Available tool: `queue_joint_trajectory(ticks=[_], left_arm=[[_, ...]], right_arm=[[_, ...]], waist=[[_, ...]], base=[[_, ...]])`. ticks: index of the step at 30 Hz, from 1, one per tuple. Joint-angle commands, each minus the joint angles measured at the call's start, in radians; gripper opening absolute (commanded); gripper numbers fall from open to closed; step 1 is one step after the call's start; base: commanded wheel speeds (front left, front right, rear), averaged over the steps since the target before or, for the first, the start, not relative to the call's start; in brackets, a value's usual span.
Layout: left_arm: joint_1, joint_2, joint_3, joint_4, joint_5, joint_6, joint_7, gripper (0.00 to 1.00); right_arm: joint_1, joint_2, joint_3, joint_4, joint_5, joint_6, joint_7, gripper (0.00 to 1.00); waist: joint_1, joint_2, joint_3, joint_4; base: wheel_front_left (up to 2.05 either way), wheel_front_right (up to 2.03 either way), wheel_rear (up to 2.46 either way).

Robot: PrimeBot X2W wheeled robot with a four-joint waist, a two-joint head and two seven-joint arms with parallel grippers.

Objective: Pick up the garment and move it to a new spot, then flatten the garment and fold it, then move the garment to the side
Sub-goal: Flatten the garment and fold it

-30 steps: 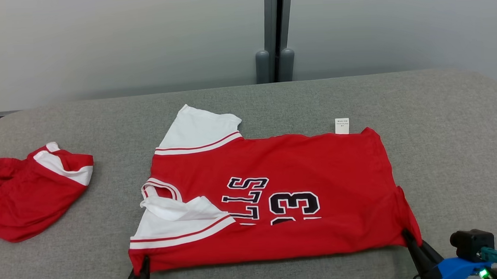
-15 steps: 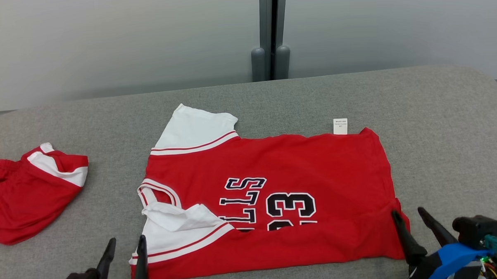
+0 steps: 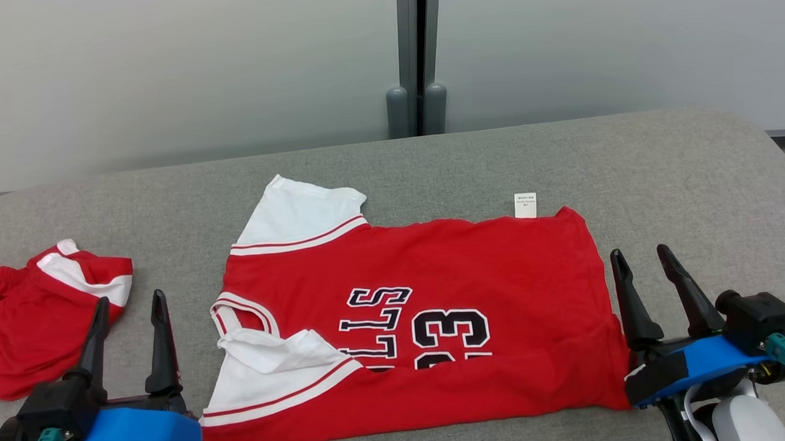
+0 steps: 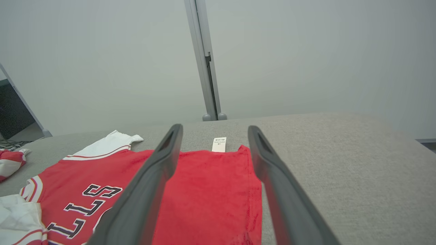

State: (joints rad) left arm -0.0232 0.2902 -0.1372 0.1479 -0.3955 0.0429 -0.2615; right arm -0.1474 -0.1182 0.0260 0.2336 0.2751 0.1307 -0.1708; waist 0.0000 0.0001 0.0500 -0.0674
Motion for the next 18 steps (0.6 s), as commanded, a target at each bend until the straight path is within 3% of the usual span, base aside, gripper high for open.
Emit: queue_joint_trajectory(ticks=[1,10,18], left_arm=[[-0.013,-0.003,0.014,-0.006,0.009,-0.007,-0.004,1.00],[0.017,-0.031,0.058,0.004,0.063,-0.042,-0.005,1.00],[0.034,-0.043,0.073,0.029,0.071,-0.080,-0.005,1.00]], right_arm=[[-0.012,0.006,-0.003,0.004,-0.009,0.000,-0.012,1.00],[0.040,0.033,-0.024,-0.015,-0.053,0.000,-0.042,1.00],[0.113,0.057,-0.047,-0.084,-0.108,0.000,-0.002,1.00]], waist=[[0.0000,-0.0001,-0.003,0.000],[0.0000,-0.0001,-0.035,0.009],[0.0000,-0.0001,-0.044,0.021]], base=[[0.00,0.00,0.00],[0.00,0.00,0.00],[0.00,0.00,0.00]])
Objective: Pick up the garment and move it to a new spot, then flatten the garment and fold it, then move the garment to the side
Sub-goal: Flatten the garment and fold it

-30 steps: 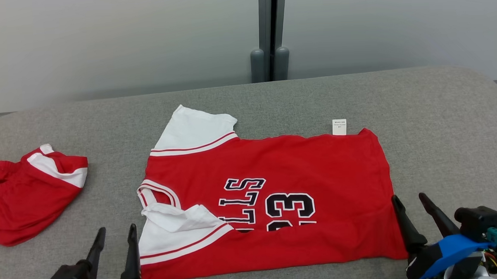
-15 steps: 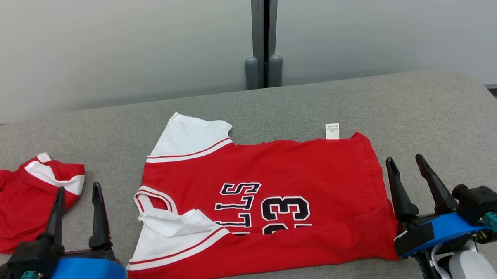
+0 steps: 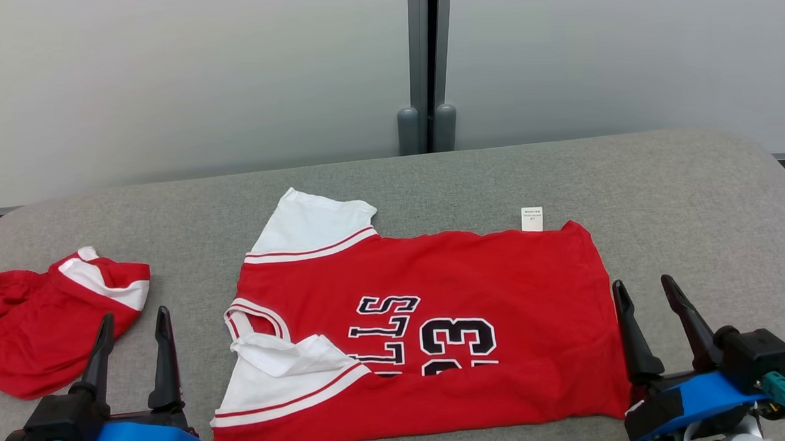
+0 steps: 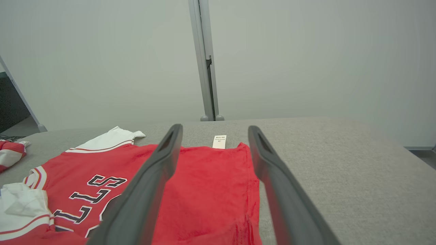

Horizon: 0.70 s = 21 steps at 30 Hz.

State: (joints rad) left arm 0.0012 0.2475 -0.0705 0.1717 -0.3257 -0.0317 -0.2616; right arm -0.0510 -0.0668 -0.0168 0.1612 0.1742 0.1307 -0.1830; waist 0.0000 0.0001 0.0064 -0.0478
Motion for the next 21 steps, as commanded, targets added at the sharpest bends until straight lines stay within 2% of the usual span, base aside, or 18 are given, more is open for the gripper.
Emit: queue_joint_trajectory(ticks=[1,21], left_arm=[[0.010,-0.001,0.007,0.010,0.000,-0.011,-0.004,1.00],[-0.003,-0.009,0.013,0.060,0.005,-0.029,-0.005,1.00]], right_arm=[[0.022,0.009,-0.005,-0.018,-0.013,0.000,0.016,1.00],[0.049,0.017,-0.005,-0.035,-0.026,0.000,0.065,1.00]], waist=[[0.0000,-0.0001,-0.001,0.002],[0.0000,-0.0001,-0.004,0.000]], base=[[0.00,0.00,0.00],[0.00,0.00,0.00]])
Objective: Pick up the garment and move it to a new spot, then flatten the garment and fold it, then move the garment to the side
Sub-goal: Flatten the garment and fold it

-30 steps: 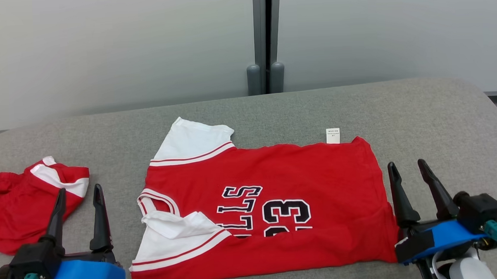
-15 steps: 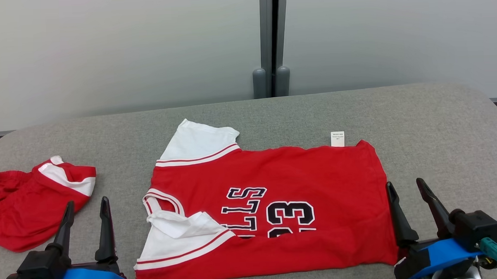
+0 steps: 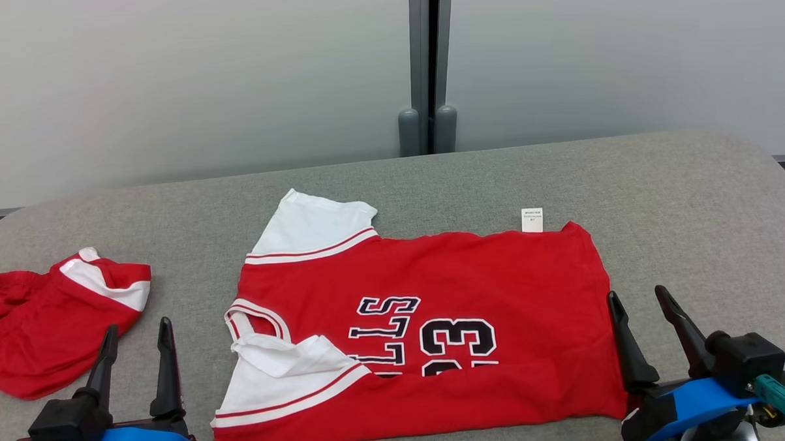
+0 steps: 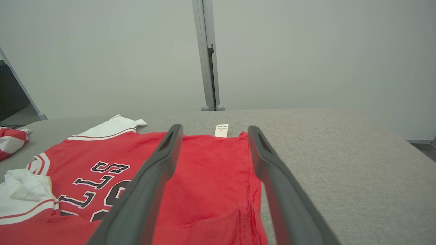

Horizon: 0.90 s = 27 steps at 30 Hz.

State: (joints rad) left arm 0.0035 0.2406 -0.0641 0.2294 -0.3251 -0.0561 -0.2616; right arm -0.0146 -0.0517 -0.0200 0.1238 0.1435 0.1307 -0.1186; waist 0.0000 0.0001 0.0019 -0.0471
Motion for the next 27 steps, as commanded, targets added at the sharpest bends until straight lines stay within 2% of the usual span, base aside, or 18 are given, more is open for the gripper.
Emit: queue_joint_trajectory(ticks=[1,5,10,20,24,27], left_arm=[[-0.006,-0.002,0.007,0.004,0.005,-0.004,-0.005,1.00],[-0.016,0.000,0.008,0.009,0.004,-0.007,-0.005,1.00],[-0.112,0.035,0.005,0.011,0.002,-0.022,0.011,1.00],[-0.499,0.172,-0.043,0.068,-0.018,-0.068,0.110,1.00],[-0.662,0.212,-0.099,0.121,-0.051,-0.076,0.156,1.00],[-0.764,0.250,-0.180,0.167,-0.095,-0.075,0.208,1.00]], right_arm=[[0.013,0.002,-0.001,0.003,0.005,0.000,0.002,1.00],[-0.001,0.001,-0.006,0.010,0.006,0.000,0.004,1.00],[-0.076,0.001,-0.033,0.026,-0.019,0.000,0.003,1.00],[-0.373,-0.058,-0.045,0.081,-0.067,0.000,0.058,1.00],[-0.478,-0.072,-0.027,0.111,-0.074,0.000,0.099,1.00],[-0.539,-0.073,-0.007,0.124,-0.070,0.000,0.124,1.00]], waist=[[0.0000,-0.0001,0.000,-0.001],[0.0000,-0.0001,0.005,-0.004],[0.0000,-0.0001,0.039,-0.005],[0.0000,-0.0001,0.217,-0.050],[0.0000,-0.0001,0.297,-0.071],[0.0000,-0.0001,0.353,-0.092]], base=[[0.00,0.00,0.00],[0.00,0.00,0.00],[0.00,0.00,0.00],[0.00,0.00,0.00],[0.00,0.00,0.00],[0.00,0.00,0.00]])
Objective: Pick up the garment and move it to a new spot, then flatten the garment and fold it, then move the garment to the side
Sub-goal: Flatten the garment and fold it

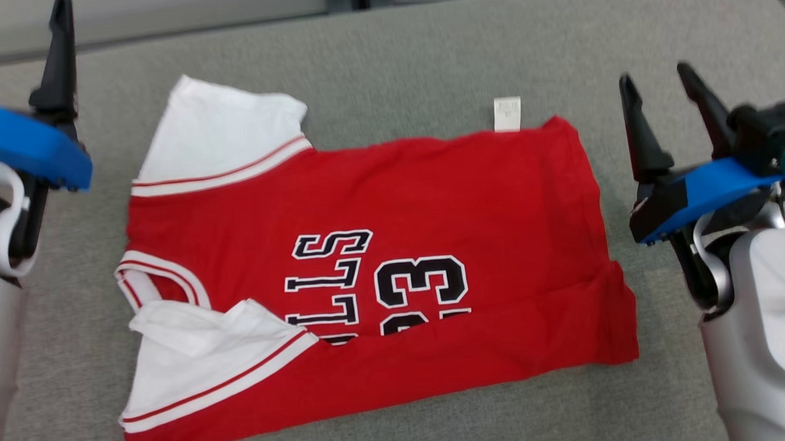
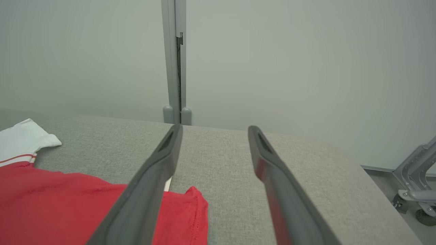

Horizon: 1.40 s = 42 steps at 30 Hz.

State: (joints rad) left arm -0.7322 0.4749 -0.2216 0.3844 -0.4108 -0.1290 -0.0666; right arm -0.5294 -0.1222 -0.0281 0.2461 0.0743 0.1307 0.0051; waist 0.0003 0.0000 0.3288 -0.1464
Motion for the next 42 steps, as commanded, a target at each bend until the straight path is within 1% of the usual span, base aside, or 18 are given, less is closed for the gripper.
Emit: queue_joint_trajectory(ticks=[1,5,8,14,20,22,28,31,32,33,34,35,40,42], left_arm=[[-0.061,0.025,-0.051,0.027,-0.033,-0.002,0.032,1.00],[-0.177,0.066,-0.165,0.087,-0.110,-0.002,0.094,1.00],[-0.245,0.094,-0.251,0.129,-0.160,-0.002,0.133,1.00],[-0.326,0.132,-0.406,0.227,-0.254,-0.002,0.186,1.00],[-0.360,0.157,-0.500,0.311,-0.368,-0.002,0.246,1.00],[-0.372,0.172,-0.532,0.322,-0.393,-0.002,0.265,1.00],[-0.387,0.192,-0.609,0.346,-0.475,-0.002,0.303,1.00],[-0.389,0.193,-0.647,0.361,-0.510,-0.002,0.336,1.00],[-0.390,0.195,-0.660,0.361,-0.518,-0.002,0.337,0.49],[-0.391,0.191,-0.671,0.359,-0.527,-0.002,0.335,0.31],[-0.391,0.191,-0.671,0.359,-0.527,-0.002,0.335,0.31],[-0.394,0.189,-0.677,0.356,-0.538,-0.002,0.331,0.00],[-0.432,0.186,-0.715,0.354,-0.559,-0.002,0.275,0.00],[-0.448,0.177,-0.738,0.348,-0.567,-0.002,0.238,0.00]], right_arm=[[-0.042,-0.005,0.004,0.005,0.000,0.000,0.005,1.00],[-0.099,-0.011,0.027,0.019,0.001,0.000,0.026,1.00],[-0.132,-0.002,0.041,0.025,0.008,0.000,0.029,1.00],[-0.168,0.016,0.061,0.044,0.013,0.000,0.016,1.00],[-0.195,0.032,0.081,0.066,0.025,0.000,-0.011,1.00],[-0.204,0.034,0.087,0.076,0.029,0.000,-0.019,1.00],[-0.216,0.044,0.096,0.104,0.034,0.000,-0.035,1.00],[-0.224,0.046,0.101,0.122,0.037,0.000,-0.036,1.00],[-0.228,0.045,0.103,0.129,0.038,0.000,-0.033,1.00],[-0.230,0.043,0.105,0.137,0.041,0.000,-0.030,1.00],[-0.230,0.043,0.105,0.137,0.041,0.000,-0.030,1.00],[-0.233,0.039,0.109,0.145,0.044,0.000,-0.024,1.00],[-0.258,0.007,0.151,0.191,0.065,0.000,0.045,1.00],[-0.274,-0.018,0.173,0.218,0.085,0.000,0.106,1.00]], waist=[[-0.0003,0.0000,0.043,0.002],[-0.0003,0.0000,0.105,-0.019],[-0.0003,0.0000,0.148,-0.037],[-0.0003,0.0000,0.210,-0.069],[-0.0003,0.0000,0.246,-0.101],[-0.0003,0.0000,0.255,-0.112],[-0.0003,0.0000,0.272,-0.128],[-0.0003,0.0000,0.274,-0.131],[-0.0003,0.0000,0.273,-0.131],[-0.0003,0.0000,0.270,-0.129],[-0.0003,0.0000,0.270,-0.129],[-0.0003,0.0000,0.267,-0.127],[-0.0003,0.0000,0.243,-0.113],[-0.0003,0.0000,0.229,-0.101]], base=[[0.00,0.00,0.00],[0.00,0.00,0.00],[0.00,0.00,0.00],[0.00,0.00,0.00],[0.00,0.00,0.00],[0.00,0.00,0.00],[0.00,0.00,0.00],[0.00,0.00,0.00],[0.00,0.00,0.00],[0.00,0.00,0.00],[0.00,0.00,0.00],[0.00,0.00,0.00],[0.00,0.00,0.00],[0.00,0.00,0.00]])
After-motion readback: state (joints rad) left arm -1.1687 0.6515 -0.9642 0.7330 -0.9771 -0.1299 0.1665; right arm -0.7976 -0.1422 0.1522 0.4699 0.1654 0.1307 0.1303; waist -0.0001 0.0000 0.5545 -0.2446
